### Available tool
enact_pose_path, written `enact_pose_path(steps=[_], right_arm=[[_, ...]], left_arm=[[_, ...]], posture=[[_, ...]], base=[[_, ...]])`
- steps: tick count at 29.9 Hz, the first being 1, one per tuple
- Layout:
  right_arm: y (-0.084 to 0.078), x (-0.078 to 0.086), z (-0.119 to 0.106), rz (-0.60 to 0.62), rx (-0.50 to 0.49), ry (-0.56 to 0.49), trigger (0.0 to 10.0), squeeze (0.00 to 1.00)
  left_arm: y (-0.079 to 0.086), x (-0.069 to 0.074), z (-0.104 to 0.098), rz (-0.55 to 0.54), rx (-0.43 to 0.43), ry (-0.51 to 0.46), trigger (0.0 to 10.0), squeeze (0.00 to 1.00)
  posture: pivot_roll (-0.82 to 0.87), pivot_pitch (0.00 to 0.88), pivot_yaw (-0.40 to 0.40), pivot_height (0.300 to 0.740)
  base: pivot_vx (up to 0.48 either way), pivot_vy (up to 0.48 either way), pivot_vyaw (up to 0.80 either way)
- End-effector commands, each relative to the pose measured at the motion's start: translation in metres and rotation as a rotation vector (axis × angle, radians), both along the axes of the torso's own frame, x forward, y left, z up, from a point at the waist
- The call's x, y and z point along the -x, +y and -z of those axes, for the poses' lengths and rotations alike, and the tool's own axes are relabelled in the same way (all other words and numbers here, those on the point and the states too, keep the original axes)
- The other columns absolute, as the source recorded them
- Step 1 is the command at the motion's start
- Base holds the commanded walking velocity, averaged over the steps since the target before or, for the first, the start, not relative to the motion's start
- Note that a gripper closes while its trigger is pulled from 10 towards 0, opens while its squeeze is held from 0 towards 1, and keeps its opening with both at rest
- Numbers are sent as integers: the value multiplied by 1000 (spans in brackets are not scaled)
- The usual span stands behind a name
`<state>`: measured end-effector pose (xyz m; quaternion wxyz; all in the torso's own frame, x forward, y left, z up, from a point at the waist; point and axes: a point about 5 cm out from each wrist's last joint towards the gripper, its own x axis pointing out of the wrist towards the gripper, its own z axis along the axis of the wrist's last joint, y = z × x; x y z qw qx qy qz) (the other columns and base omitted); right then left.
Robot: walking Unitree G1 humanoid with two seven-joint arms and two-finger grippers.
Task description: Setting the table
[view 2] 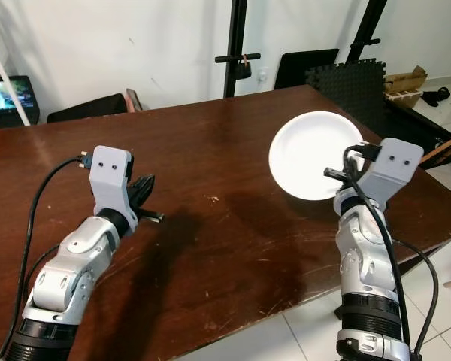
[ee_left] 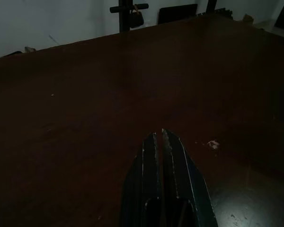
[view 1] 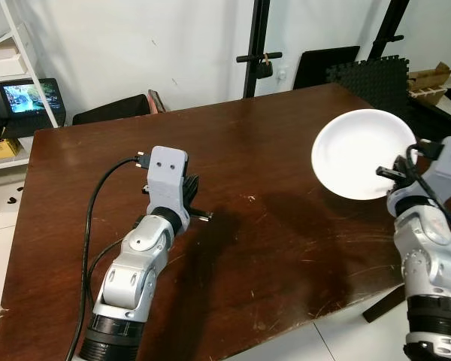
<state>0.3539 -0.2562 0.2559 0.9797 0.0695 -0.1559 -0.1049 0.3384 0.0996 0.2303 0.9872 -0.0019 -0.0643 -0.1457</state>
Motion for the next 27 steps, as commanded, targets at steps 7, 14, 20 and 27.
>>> enact_pose_path(steps=[7, 14, 20, 27], right_arm=[[46, -4, 4, -244, 63, 18, 10000, 0], [63, -3, 13, -328, 50, 66, 10000, 0], [67, -4, 15, -346, 77, 79, 10000, 0], [69, -5, 16, -357, 119, 96, 10000, 0]], left_arm=[[-3, 1, 9, 38, -47, 40, 10000, 0], [-5, 0, 8, 57, -54, 39, 10000, 0], [-6, 0, 7, 64, -59, 39, 10000, 0], [-6, 0, 8, 67, -62, 39, 10000, 0]], posture=[[-40, 160, 141, 740], [-42, 161, 157, 740], [-38, 161, 160, 740], [-34, 156, 158, 740]], base=[[0, 0, 0], [0, 0, 0], [0, 0, 0], [0, 0, 0]])
